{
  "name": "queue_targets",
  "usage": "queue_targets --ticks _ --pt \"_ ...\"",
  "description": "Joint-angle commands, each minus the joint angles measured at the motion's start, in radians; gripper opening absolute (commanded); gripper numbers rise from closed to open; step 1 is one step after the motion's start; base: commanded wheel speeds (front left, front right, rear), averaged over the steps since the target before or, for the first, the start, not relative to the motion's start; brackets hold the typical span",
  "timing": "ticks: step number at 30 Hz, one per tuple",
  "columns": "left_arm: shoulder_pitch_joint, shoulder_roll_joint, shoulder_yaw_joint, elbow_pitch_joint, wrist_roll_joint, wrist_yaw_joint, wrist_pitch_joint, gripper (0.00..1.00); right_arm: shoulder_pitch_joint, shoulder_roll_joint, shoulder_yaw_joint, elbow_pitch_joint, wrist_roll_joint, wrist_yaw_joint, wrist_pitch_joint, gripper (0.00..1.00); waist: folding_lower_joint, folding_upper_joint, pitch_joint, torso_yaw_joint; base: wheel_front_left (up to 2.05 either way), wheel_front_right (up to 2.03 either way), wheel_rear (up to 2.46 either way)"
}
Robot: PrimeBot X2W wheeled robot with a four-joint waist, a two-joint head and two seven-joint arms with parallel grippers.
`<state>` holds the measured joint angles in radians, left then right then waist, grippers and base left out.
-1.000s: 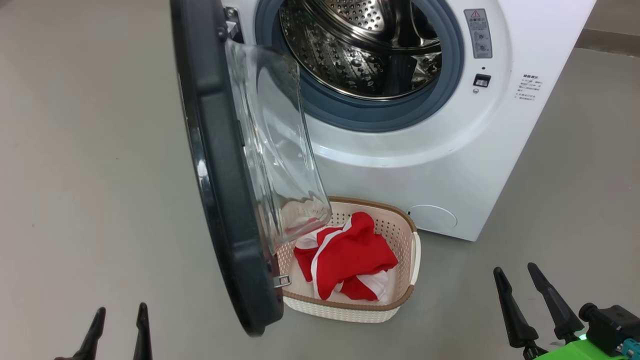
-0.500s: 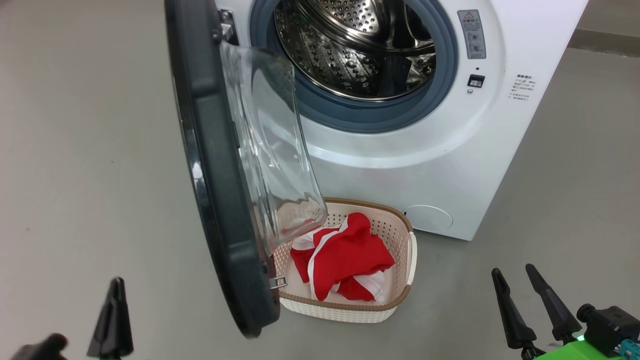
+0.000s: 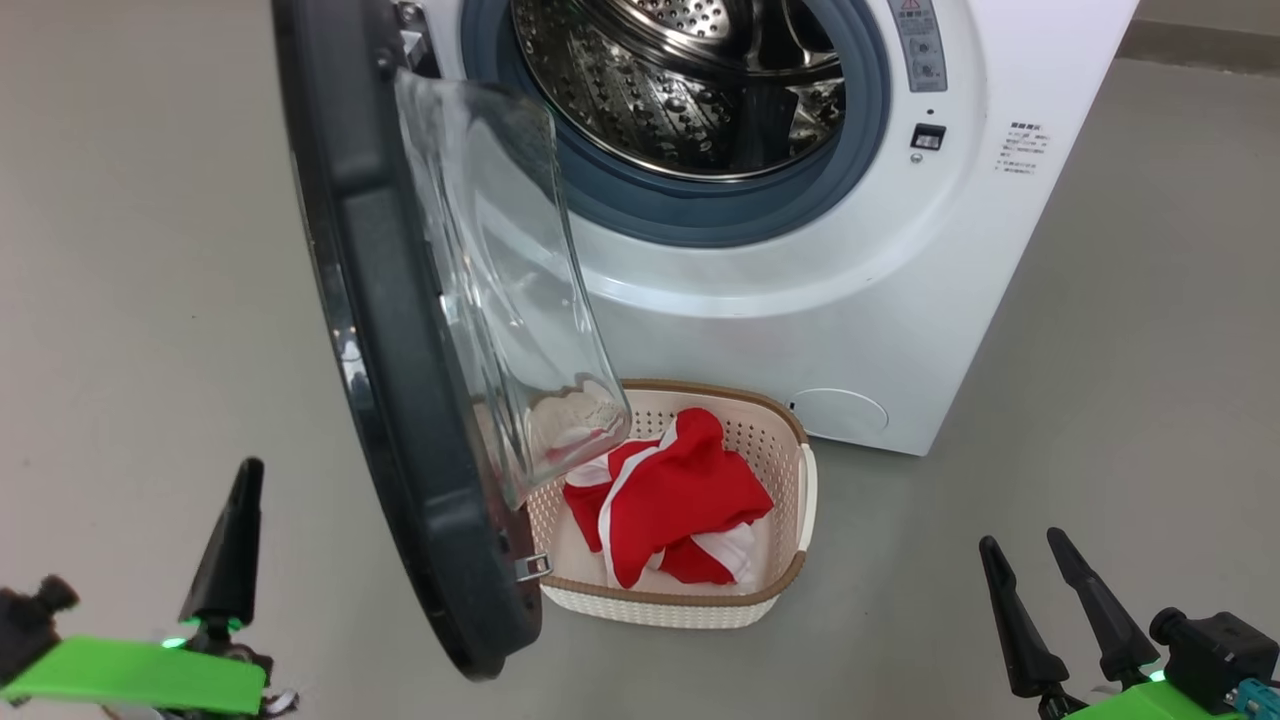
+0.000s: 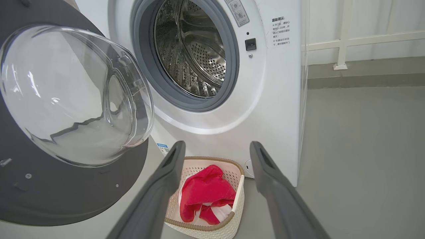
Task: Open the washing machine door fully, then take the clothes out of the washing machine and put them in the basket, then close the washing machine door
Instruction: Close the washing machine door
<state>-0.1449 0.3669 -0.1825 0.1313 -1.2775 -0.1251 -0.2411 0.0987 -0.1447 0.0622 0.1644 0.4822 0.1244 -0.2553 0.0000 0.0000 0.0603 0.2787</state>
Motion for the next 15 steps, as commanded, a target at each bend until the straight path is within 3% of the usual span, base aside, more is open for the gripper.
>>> queue_targets --ticks 1,5,15 --pt "-0.045 0.032 0.029 -0.031 -0.014 -0.005 0.002 0.00 -0.031 -0.013 0.020 -0.023 -0.010 0.006 -0.006 1.00 0.0000 0.0000 0.005 -0.005 0.00 0.00 0.00" --pt "-0.048 0.100 -0.026 -0.144 -0.177 -0.005 0.061 0.00 -0.038 -0.014 0.019 -0.026 -0.011 0.006 -0.006 1.00 0.0000 0.0000 0.023 -0.015 0.00 0.00 0.00" --pt "-0.051 0.163 -0.093 -0.309 -0.305 -0.005 0.169 0.00 -0.052 -0.017 0.016 -0.028 -0.012 0.006 -0.006 1.00 0.0000 0.0000 0.047 -0.024 0.00 0.00 0.00"
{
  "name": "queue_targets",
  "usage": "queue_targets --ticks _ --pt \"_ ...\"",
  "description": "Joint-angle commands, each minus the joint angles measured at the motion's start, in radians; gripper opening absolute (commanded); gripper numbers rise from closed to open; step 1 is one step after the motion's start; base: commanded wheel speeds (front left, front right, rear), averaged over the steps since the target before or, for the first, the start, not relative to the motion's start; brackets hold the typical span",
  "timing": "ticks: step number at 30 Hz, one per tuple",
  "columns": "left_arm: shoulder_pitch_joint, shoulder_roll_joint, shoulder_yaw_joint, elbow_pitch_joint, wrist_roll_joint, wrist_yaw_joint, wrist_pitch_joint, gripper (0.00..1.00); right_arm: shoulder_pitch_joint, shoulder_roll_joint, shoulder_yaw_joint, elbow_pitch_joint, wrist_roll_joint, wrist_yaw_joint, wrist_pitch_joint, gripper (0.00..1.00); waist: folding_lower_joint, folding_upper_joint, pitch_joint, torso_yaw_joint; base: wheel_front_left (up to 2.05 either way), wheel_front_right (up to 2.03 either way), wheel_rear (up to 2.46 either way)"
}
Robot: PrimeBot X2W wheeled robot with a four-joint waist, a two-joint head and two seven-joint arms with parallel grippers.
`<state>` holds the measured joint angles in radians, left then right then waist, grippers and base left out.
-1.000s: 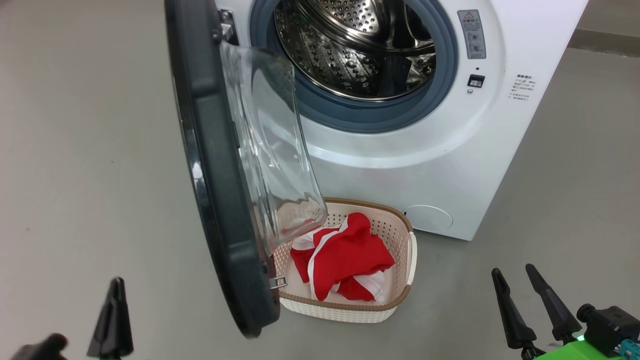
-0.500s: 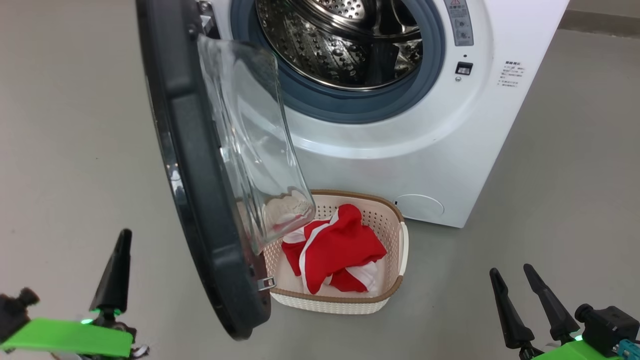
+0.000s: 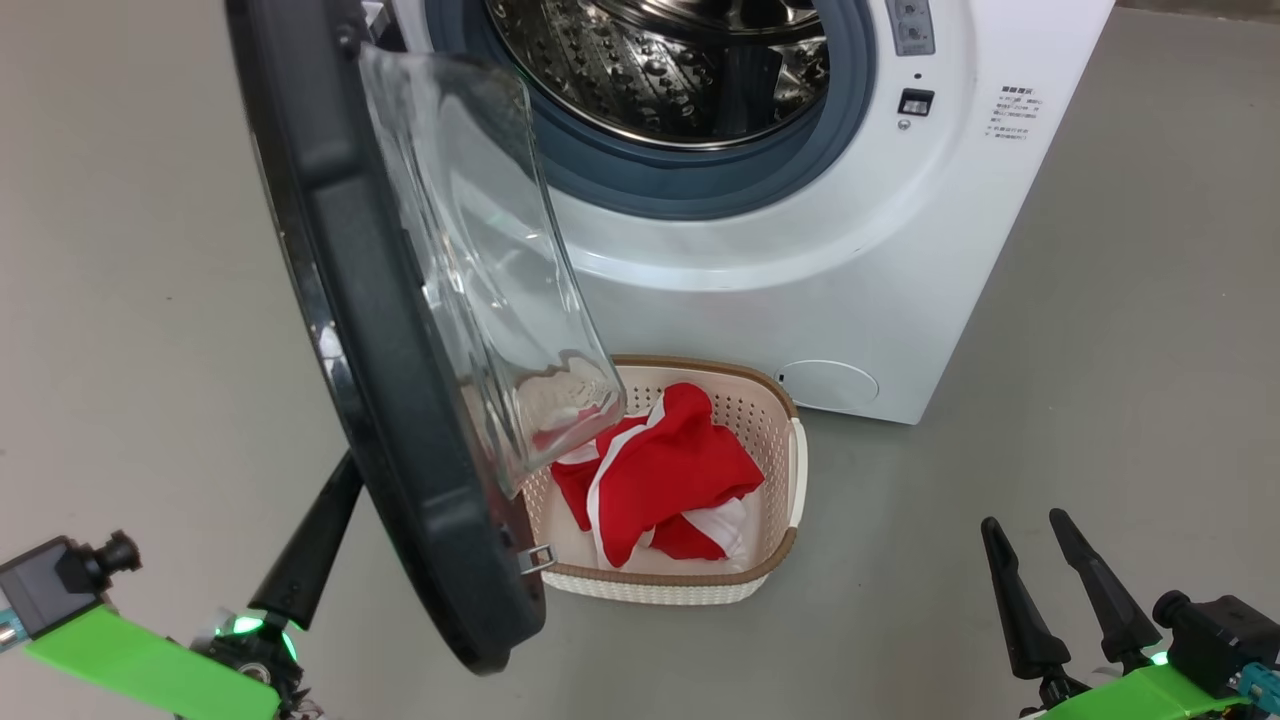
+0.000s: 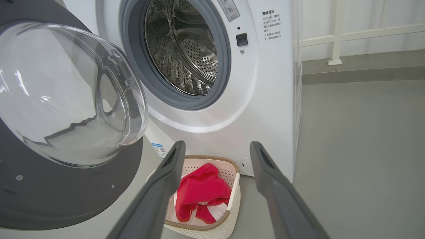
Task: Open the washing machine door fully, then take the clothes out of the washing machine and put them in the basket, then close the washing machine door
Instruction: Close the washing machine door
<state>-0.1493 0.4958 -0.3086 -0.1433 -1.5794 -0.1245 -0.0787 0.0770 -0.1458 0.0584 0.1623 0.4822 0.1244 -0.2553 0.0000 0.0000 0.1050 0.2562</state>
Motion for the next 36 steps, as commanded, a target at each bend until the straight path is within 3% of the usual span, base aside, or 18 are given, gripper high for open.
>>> queue_targets --ticks 1,15,36 --pt "-0.047 0.034 0.033 -0.040 -0.007 -0.006 0.014 0.00 -0.032 -0.016 0.020 -0.025 -0.012 0.006 -0.006 1.00 0.0000 0.0000 0.003 -0.003 0.00 0.00 0.00" --pt "-0.130 0.004 -0.054 -0.062 0.044 -0.006 0.057 0.00 -0.057 -0.013 0.024 -0.027 -0.012 0.006 -0.006 1.00 0.0000 0.0000 0.035 -0.043 0.00 0.00 0.00" --pt "-0.350 0.006 -0.207 0.040 0.090 -0.006 -0.087 0.00 -0.114 0.020 0.021 -0.032 -0.006 0.006 -0.006 1.00 0.0000 0.0000 0.132 -0.205 0.00 0.00 0.00"
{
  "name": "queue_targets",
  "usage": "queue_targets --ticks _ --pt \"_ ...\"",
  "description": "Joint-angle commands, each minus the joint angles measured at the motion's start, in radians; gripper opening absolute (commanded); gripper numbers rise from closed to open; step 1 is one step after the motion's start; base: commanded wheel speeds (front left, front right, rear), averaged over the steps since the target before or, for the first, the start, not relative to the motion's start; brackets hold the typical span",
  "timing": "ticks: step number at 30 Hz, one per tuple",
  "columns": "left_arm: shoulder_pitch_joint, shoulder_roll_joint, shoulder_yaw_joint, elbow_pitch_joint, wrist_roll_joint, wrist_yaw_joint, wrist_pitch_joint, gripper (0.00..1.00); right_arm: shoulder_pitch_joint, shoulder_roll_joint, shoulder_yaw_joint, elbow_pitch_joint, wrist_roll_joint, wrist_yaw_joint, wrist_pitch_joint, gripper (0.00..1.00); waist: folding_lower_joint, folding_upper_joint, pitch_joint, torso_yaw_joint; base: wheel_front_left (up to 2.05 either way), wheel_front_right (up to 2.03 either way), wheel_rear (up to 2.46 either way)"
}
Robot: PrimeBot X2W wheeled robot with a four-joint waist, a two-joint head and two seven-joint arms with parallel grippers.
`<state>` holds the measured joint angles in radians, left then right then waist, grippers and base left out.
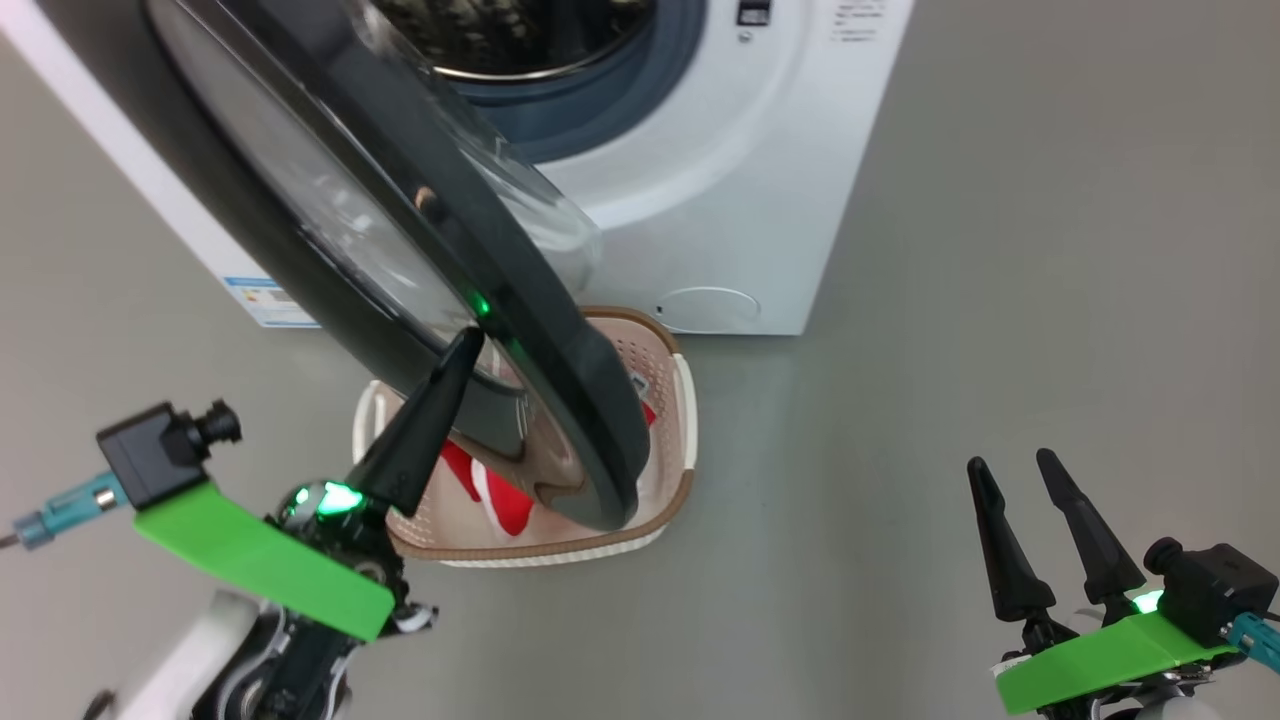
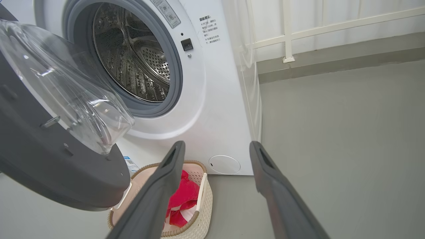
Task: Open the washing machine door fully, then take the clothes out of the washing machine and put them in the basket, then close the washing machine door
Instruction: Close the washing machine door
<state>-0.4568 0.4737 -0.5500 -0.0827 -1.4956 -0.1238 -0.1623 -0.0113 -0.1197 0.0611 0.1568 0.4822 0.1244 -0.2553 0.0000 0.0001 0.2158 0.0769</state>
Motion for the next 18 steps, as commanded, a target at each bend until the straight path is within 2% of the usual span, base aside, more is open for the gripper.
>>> queue_targets --ticks 1,12,18 --pt "-0.054 0.030 0.028 -0.015 0.005 -0.007 -0.009 0.00 -0.029 -0.004 0.019 -0.028 -0.006 0.006 -0.006 1.00 0.0000 -0.0001 0.026 -0.034 0.00 0.00 0.00" --pt "-0.226 0.033 -0.020 0.093 0.034 -0.007 -0.072 0.00 -0.067 0.020 0.013 -0.031 -0.002 0.006 -0.006 1.00 0.0000 -0.0001 0.092 -0.109 0.00 0.00 0.00" --pt "-0.328 0.014 -0.030 0.168 0.069 -0.007 -0.093 0.00 -0.088 0.033 0.004 -0.032 0.000 0.006 -0.006 1.00 0.0000 -0.0001 0.126 -0.139 0.00 0.00 0.00"
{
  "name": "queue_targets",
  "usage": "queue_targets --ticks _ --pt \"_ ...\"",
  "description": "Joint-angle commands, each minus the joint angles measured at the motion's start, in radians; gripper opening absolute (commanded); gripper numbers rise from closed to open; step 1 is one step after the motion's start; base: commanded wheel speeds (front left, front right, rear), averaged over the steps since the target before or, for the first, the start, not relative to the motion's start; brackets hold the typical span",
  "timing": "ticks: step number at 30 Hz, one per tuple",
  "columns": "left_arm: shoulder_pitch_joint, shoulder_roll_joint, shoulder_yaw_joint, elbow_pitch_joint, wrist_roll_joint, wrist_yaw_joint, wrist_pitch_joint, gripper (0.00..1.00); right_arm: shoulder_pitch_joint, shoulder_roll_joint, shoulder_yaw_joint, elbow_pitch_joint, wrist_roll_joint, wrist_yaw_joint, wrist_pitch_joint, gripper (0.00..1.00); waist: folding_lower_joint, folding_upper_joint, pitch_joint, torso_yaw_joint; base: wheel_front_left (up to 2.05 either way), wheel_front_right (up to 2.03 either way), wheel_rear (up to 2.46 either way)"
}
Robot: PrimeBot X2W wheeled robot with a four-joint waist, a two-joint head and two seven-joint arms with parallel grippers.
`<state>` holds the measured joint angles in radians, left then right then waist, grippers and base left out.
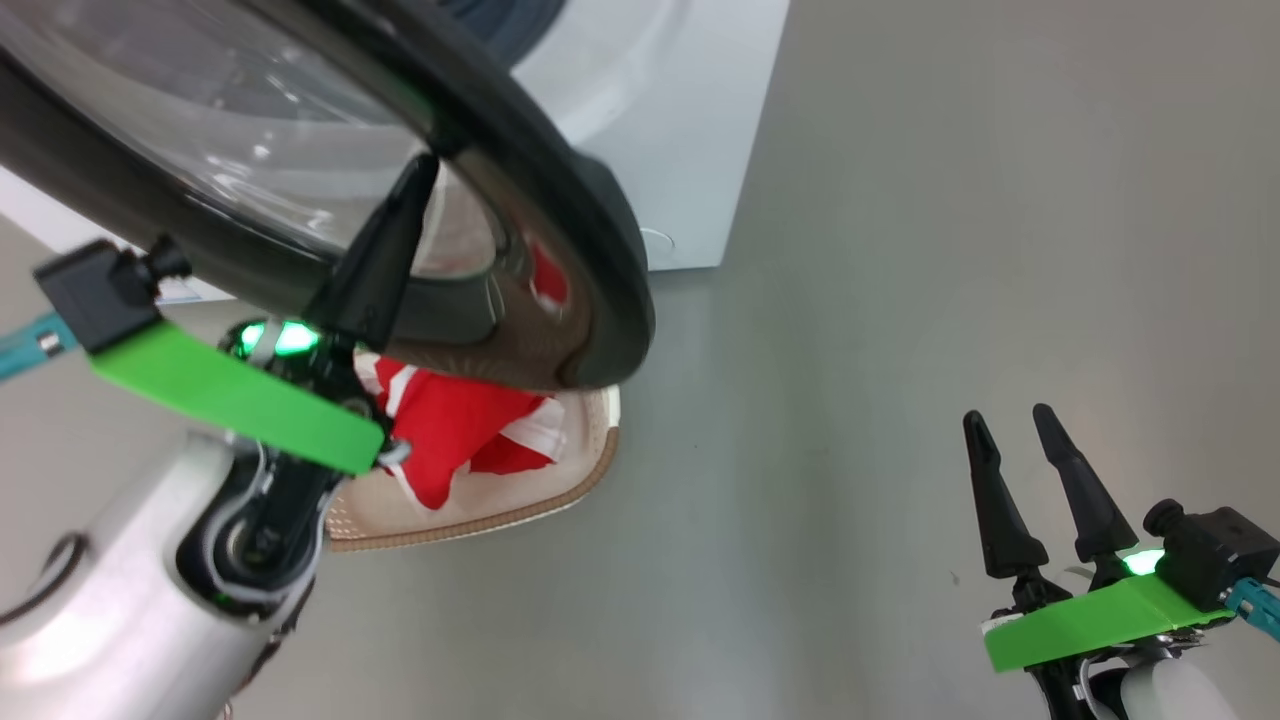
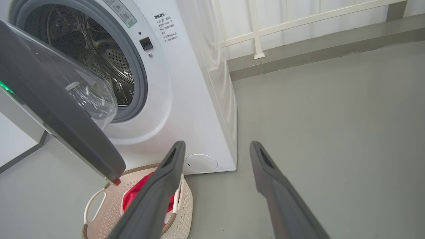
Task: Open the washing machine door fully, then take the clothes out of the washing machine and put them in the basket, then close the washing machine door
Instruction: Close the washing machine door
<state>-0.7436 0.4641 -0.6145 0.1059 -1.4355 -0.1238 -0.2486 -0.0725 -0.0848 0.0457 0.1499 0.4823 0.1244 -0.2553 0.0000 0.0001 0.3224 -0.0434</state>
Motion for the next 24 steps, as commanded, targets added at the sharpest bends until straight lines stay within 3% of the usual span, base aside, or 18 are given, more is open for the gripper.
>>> queue_targets --ticks 1,24 --pt "-0.057 0.019 0.034 -0.011 0.012 -0.007 -0.008 0.00 -0.030 0.000 0.018 -0.025 0.000 0.006 -0.006 1.00 0.0000 -0.0001 0.024 -0.023 0.00 0.00 0.00" --pt "-0.299 -0.091 0.170 0.249 0.212 -0.007 -0.013 0.00 -0.085 0.032 0.007 -0.028 0.012 0.006 -0.006 1.00 0.0000 -0.0001 0.109 -0.119 0.00 0.00 0.00"
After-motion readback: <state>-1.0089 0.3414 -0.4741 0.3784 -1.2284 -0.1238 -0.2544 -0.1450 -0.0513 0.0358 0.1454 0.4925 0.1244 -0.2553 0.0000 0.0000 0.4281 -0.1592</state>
